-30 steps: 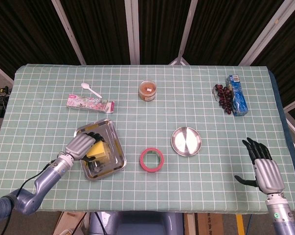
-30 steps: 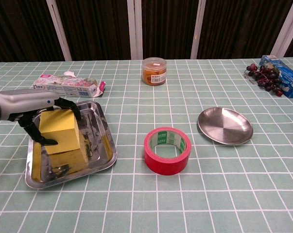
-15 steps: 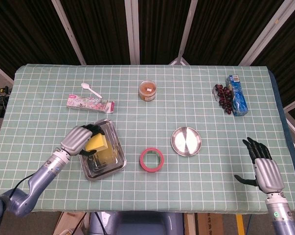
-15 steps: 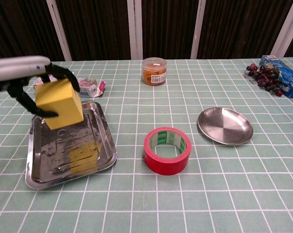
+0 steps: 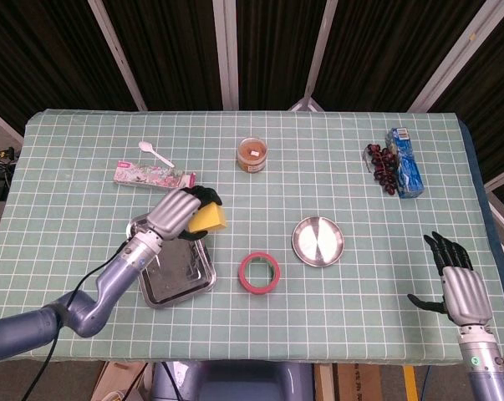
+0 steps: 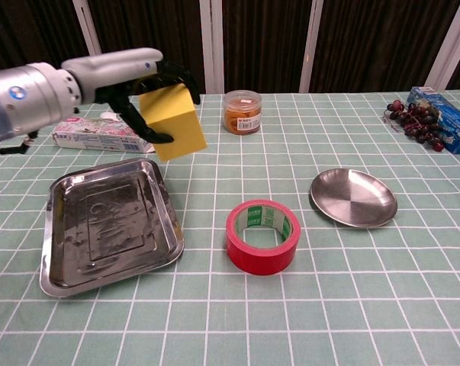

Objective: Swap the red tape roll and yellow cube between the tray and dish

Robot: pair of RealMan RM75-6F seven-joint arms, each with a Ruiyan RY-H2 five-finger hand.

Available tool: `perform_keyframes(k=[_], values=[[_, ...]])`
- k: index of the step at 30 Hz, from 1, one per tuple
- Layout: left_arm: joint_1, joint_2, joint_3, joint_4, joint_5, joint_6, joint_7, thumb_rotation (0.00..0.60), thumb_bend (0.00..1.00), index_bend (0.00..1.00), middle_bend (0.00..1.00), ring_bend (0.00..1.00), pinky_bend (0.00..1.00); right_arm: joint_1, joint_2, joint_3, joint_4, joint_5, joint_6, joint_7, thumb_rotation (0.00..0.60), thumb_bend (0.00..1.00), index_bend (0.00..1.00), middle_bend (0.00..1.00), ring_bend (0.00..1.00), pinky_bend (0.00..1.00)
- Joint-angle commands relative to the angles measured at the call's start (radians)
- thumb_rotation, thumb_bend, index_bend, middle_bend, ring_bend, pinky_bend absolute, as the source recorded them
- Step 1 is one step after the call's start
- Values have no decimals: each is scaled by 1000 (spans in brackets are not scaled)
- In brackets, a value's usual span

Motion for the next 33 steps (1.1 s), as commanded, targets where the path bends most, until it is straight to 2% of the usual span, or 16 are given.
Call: perform_keyframes(k=[1, 8, 10, 14, 17, 20, 23, 30, 33], values=[[-87, -125, -22, 146, -42, -80, 9, 600, 452, 343, 267, 238, 396, -3, -2, 8, 8, 12, -2, -4, 600, 0, 55, 0, 0, 40], [-158, -275, -14, 357, -59, -148, -38, 600, 433, 331, 227, 197, 386, -9, 4, 17, 13, 14, -3, 0, 600, 0, 54, 0, 0, 40], [-172, -303, -11, 402, -59, -161, -49, 600, 392, 327, 209, 179, 372, -11, 5, 17, 11, 11, -3, 1, 600, 0, 54, 0, 0, 40], [-198, -353, -13, 477, -66, -188, -71, 600, 276, 307, 98, 39, 236, -11, 5, 18, 10, 5, -6, 3, 600, 0, 54, 0, 0, 40], [-215, -368, -16, 494, -77, -225, -89, 600, 212, 264, 23, 0, 160, -13, 7, 18, 8, 4, -10, 4, 600, 0, 54, 0, 0, 40], [-227, -351, -19, 475, -86, -237, -62, 600, 141, 236, 0, 0, 108, -13, 12, 16, 4, 3, -18, 3, 600, 0, 54, 0, 0, 40], [-224, -327, -35, 428, -96, -193, -17, 600, 112, 231, 0, 0, 97, -14, 18, 16, 0, 0, -22, 4, 600, 0, 54, 0, 0, 40], [-172, -203, -59, 197, -107, -66, 73, 600, 105, 227, 0, 0, 100, -15, 26, 15, -8, -2, -33, 2, 600, 0, 54, 0, 0, 40], [-148, -152, -55, 98, -97, -30, 85, 600, 68, 224, 0, 0, 105, -15, 27, 15, -12, -1, -37, -1, 600, 0, 54, 0, 0, 40]])
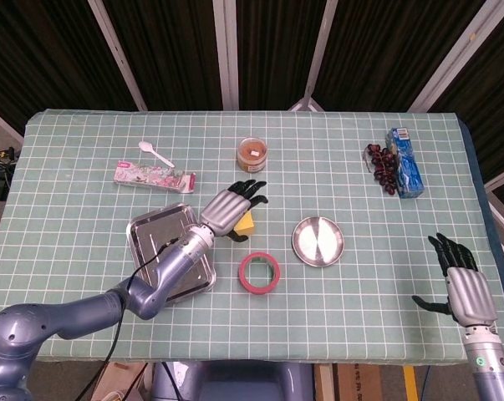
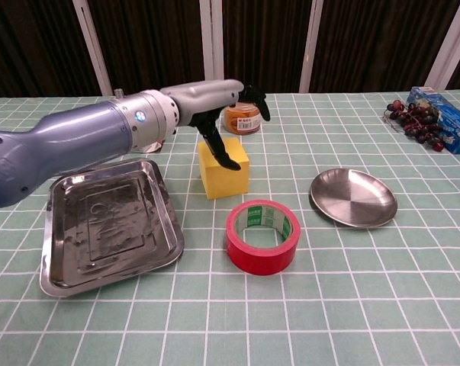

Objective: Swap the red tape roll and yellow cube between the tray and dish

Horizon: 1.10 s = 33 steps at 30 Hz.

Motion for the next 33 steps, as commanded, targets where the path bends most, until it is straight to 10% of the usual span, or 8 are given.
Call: perform_keyframes(k=[1, 8, 33], values=[[43, 89, 0, -147, 8, 68, 38, 600, 57, 222, 0, 0, 104, 0, 0, 1, -1, 3, -3, -4, 600, 0, 55, 0, 0, 40], [52, 183, 51, -333, -24, -37, 10, 600, 9, 209, 0, 0, 88, 4, 2, 1, -14, 30, -24, -48, 600, 0, 54, 0, 0, 41], [-34, 143, 134, -332, -143, -207, 3, 600, 0, 197, 0, 0, 57, -4, 7, 13, -17, 40, -26, -43, 600, 0, 54, 0, 0, 41]])
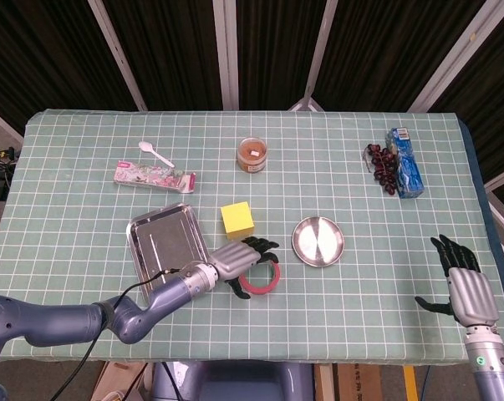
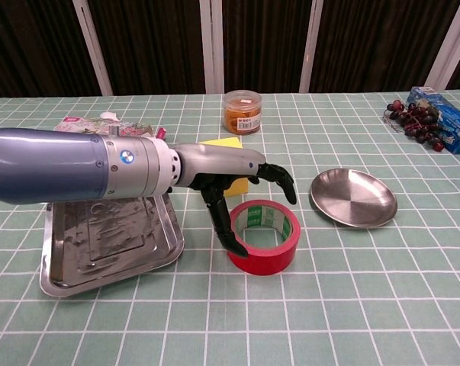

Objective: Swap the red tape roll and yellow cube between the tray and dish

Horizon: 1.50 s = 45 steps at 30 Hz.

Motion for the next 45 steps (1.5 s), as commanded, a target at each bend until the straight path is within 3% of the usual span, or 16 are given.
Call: perform_keyframes(k=[1, 9, 19, 30, 38, 45], values=[[-3, -8, 10, 12, -3, 2, 6, 600, 0, 196, 0, 0, 55, -1, 0, 1, 0, 0, -2, 4, 600, 0, 54, 0, 0, 40], [-10, -42, 28, 58, 1, -6, -3, 600, 0, 197, 0, 0, 56, 0, -2, 3, 4, 1, -6, 10, 600, 0, 54, 0, 0, 40], [4, -97, 31, 121, 111, -5, -111, 600, 26, 197, 0, 0, 85, -2, -5, 10, 8, 10, -8, 22, 600, 0, 55, 0, 0, 40], [21, -72, 22, 109, 205, 16, -228, 600, 27, 200, 0, 0, 108, -1, -7, 15, 12, 22, -18, 31, 600, 0, 55, 0, 0, 40], [31, -46, 28, 96, 205, 31, -225, 600, 27, 200, 0, 0, 109, -1, -4, 16, 8, 24, -24, 39, 600, 0, 58, 0, 0, 40], [35, -76, 30, 117, 223, 35, -274, 600, 1, 195, 0, 0, 67, 1, -4, 16, 9, 31, -37, 43, 600, 0, 58, 0, 0, 41]])
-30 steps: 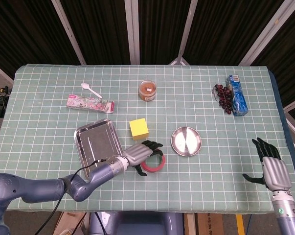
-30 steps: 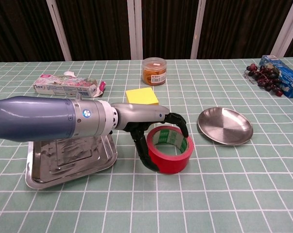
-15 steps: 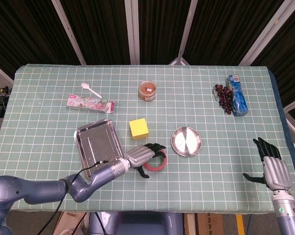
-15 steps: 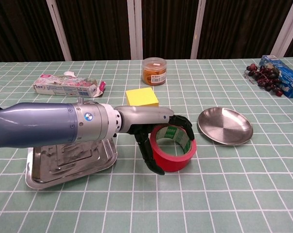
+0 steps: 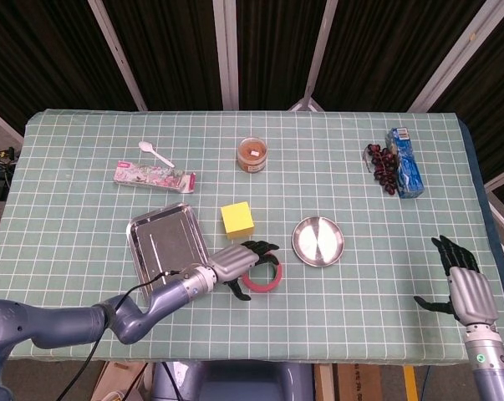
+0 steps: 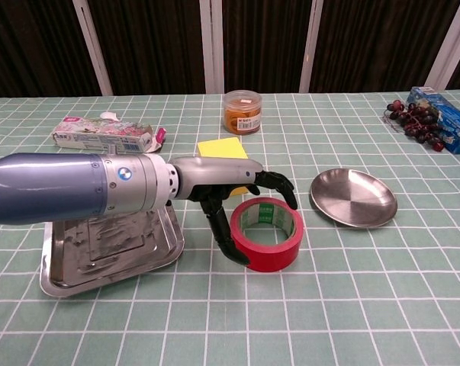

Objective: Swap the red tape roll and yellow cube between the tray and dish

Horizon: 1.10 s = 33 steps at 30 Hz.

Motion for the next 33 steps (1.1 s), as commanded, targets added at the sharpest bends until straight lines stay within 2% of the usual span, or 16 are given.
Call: perform_keyframes(k=[1, 10, 21, 24, 27, 33], values=[[2, -21, -1, 16, 21, 10, -28, 600, 1, 193, 0, 0, 61, 1, -1, 2, 2, 4, -1, -1, 600, 0, 57, 0, 0, 40], [-3, -51, 14, 73, 94, 26, -99, 600, 0, 164, 0, 0, 36, 2, -1, 3, 4, 8, -9, 4, 600, 0, 58, 0, 0, 40], [-24, -66, 26, 95, 96, -14, -105, 600, 0, 158, 0, 0, 49, 3, 2, 5, 4, 11, -16, 15, 600, 0, 64, 0, 0, 40], [-20, -79, 23, 109, 101, 7, -102, 600, 6, 158, 0, 0, 95, 4, 1, 7, 5, 14, -17, 17, 600, 0, 67, 0, 0, 40], [-16, -89, 26, 128, 107, 27, -86, 600, 56, 167, 1, 0, 159, 3, 0, 7, 7, 15, -17, 19, 600, 0, 70, 0, 0, 40], [-8, -115, 24, 156, 108, 53, -77, 600, 141, 182, 104, 97, 272, 5, -3, 9, 10, 16, -22, 27, 600, 0, 75, 0, 0, 40]])
